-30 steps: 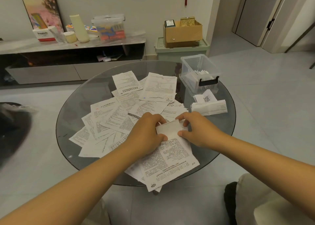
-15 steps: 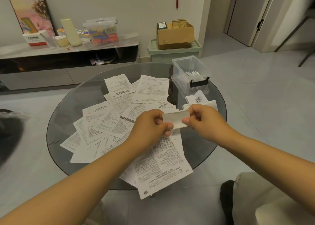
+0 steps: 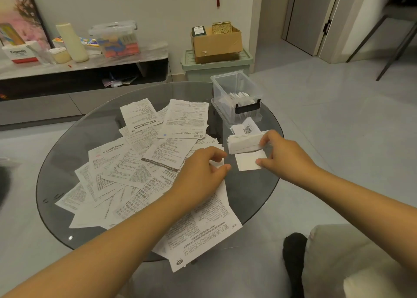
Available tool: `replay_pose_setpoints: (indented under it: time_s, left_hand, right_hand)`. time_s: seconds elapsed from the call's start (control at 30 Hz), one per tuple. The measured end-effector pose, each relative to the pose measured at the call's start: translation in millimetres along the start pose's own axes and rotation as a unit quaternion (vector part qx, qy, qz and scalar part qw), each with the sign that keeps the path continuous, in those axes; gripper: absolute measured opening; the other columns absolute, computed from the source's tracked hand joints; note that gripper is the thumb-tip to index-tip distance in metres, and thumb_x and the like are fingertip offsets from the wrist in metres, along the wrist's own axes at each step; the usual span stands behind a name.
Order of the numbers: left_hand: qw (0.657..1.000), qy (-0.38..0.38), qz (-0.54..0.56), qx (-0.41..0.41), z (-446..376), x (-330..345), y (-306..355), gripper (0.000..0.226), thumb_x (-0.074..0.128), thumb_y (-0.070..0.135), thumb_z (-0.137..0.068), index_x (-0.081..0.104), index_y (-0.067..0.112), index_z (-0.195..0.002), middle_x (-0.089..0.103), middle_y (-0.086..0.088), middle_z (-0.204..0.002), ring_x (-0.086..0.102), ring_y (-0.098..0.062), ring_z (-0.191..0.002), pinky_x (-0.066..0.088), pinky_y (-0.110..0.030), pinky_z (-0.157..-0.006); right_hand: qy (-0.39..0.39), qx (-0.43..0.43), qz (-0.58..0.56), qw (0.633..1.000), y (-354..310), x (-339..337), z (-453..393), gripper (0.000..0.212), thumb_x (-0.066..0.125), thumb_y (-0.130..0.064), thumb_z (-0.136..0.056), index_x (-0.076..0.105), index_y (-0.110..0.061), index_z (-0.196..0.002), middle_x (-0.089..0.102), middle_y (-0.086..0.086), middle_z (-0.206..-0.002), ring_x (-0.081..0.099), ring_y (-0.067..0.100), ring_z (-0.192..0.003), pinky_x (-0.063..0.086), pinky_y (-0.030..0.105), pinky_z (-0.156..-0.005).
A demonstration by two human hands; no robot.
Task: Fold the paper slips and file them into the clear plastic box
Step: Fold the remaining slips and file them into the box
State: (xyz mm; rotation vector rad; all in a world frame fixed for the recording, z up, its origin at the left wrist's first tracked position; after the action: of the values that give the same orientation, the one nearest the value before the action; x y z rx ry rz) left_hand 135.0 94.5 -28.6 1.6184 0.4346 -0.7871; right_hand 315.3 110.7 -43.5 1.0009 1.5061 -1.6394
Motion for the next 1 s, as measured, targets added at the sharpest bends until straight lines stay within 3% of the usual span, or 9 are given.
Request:
replay_pose_setpoints:
  time_s: [0.1, 0.17, 0.23, 0.33, 0.43, 0.73, 0.83, 0.93, 1.0]
  left_hand:
    - [1.000, -0.005, -0.018, 0.012, 1.4, 1.6, 1.3, 0.023, 0.057, 0.031, -0.092, 0.058, 0.028, -0.115, 0.056, 0.012, -0.110, 0.054, 0.000, -0.078, 0.037, -0.008, -0.066]
    - [1.000, -0.005, -0.024, 0.018, 2.5, 1.4, 0.9, 0.022, 0.055, 0.031, -0.093, 0.058, 0.028, -0.114, 0.055, 0.012, -0.111, 0.055, -0.002, -0.080, 0.037, -0.007, -0.067]
    - [1.000, 0.000, -0.023, 0.016, 4.1, -1.1, -0.6, 0.020, 0.054, 0.029, -0.093, 0.059, 0.028, -0.112, 0.056, 0.012, -0.110, 0.055, -0.002, -0.080, 0.036, -0.007, -0.067]
    - [1.000, 0.009, -0.026, 0.016, 7.4, -7.5, -3.4, 0.018, 0.054, 0.029, -0.093, 0.060, 0.029, -0.110, 0.055, 0.012, -0.107, 0.055, -0.001, -0.078, 0.037, -0.008, -0.066]
    - [0.999, 0.013, -0.037, 0.023, 11.8, -13.5, -5.4, 0.015, 0.053, 0.028, -0.093, 0.060, 0.029, -0.107, 0.055, 0.013, -0.104, 0.055, -0.002, -0.080, 0.039, -0.010, -0.068]
    - [0.992, -0.030, -0.113, 0.054, 33.0, -22.6, -5.8, 0.009, 0.057, 0.029, -0.088, 0.066, 0.027, -0.091, 0.062, 0.014, -0.094, 0.058, -0.003, -0.086, 0.050, -0.027, -0.077]
    - [0.984, -0.057, -0.155, 0.074, 41.2, -20.1, -7.2, 0.014, 0.057, 0.031, -0.088, 0.069, 0.027, -0.094, 0.064, 0.013, -0.095, 0.057, -0.004, -0.087, 0.050, -0.030, -0.080]
    - [0.974, -0.077, -0.191, 0.097, 49.7, -17.4, -11.0, 0.024, 0.055, 0.036, -0.087, 0.069, 0.026, -0.102, 0.067, 0.012, -0.101, 0.057, -0.004, -0.093, 0.047, -0.028, -0.085]
    - [0.963, -0.099, -0.223, 0.118, 53.7, -13.1, -11.4, 0.041, 0.045, 0.048, -0.084, 0.067, 0.025, -0.111, 0.066, 0.011, -0.112, 0.056, -0.007, -0.104, 0.044, -0.031, -0.093]
  right_hand:
    - [0.020, -0.002, 0.005, 1.000, 0.6, -3.3, -3.1, 0.009, 0.062, -0.021, -0.085, 0.060, -0.019, -0.094, 0.052, -0.006, -0.074, 0.054, 0.020, -0.077, 0.041, 0.027, -0.064]
    - [0.034, -0.004, 0.006, 0.999, 0.6, -4.4, -3.6, 0.007, 0.059, -0.021, -0.087, 0.065, -0.020, -0.089, 0.056, -0.007, -0.075, 0.054, 0.019, -0.077, 0.041, 0.026, -0.065]
    - [0.036, -0.012, 0.028, 0.999, -2.2, -4.1, -2.6, 0.010, 0.058, -0.027, -0.089, 0.066, -0.024, -0.095, 0.063, -0.001, -0.091, 0.051, 0.017, -0.078, 0.041, 0.026, -0.067]
    - [0.052, -0.033, 0.134, 0.989, -11.8, -7.9, 2.7, 0.020, 0.053, -0.041, -0.091, 0.063, -0.034, -0.107, 0.057, -0.002, -0.117, 0.055, 0.018, -0.095, 0.038, 0.026, -0.069]
    - [0.082, -0.055, 0.161, 0.982, -23.0, -14.1, 12.1, 0.025, 0.052, -0.045, -0.090, 0.060, -0.035, -0.112, 0.053, -0.003, -0.126, 0.056, 0.019, -0.105, 0.036, 0.026, -0.070]
    - [0.063, -0.118, 0.099, 0.986, -63.9, -4.4, 37.2, 0.019, 0.054, -0.041, -0.090, 0.063, -0.034, -0.106, 0.063, -0.009, -0.095, 0.057, 0.014, -0.093, 0.047, 0.028, -0.076]
    - [0.045, -0.146, 0.088, 0.984, -79.2, 2.2, 42.4, 0.019, 0.055, -0.042, -0.089, 0.064, -0.033, -0.103, 0.050, -0.015, -0.079, 0.051, 0.010, -0.080, 0.048, 0.027, -0.072]
    - [0.010, -0.172, 0.091, 0.981, -90.0, 15.4, 45.0, 0.020, 0.055, -0.042, -0.089, 0.062, -0.033, -0.106, 0.046, -0.015, -0.080, 0.046, 0.007, -0.076, 0.037, 0.020, -0.059]
    - [-0.017, -0.186, 0.083, 0.979, -95.2, 23.5, 47.9, 0.020, 0.056, -0.041, -0.089, 0.063, -0.032, -0.106, 0.049, -0.015, -0.082, 0.048, 0.007, -0.076, 0.039, 0.018, -0.059]
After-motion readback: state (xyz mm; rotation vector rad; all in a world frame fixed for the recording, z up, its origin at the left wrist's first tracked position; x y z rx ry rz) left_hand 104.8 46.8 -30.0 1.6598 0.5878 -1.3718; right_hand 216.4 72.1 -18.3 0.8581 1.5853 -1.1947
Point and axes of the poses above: each hand's wrist, its own z-axis away from the middle knuckle, its own x-axis out of the palm, y = z × x, the point moved 10 cm from there along -z, towards the middle knuckle
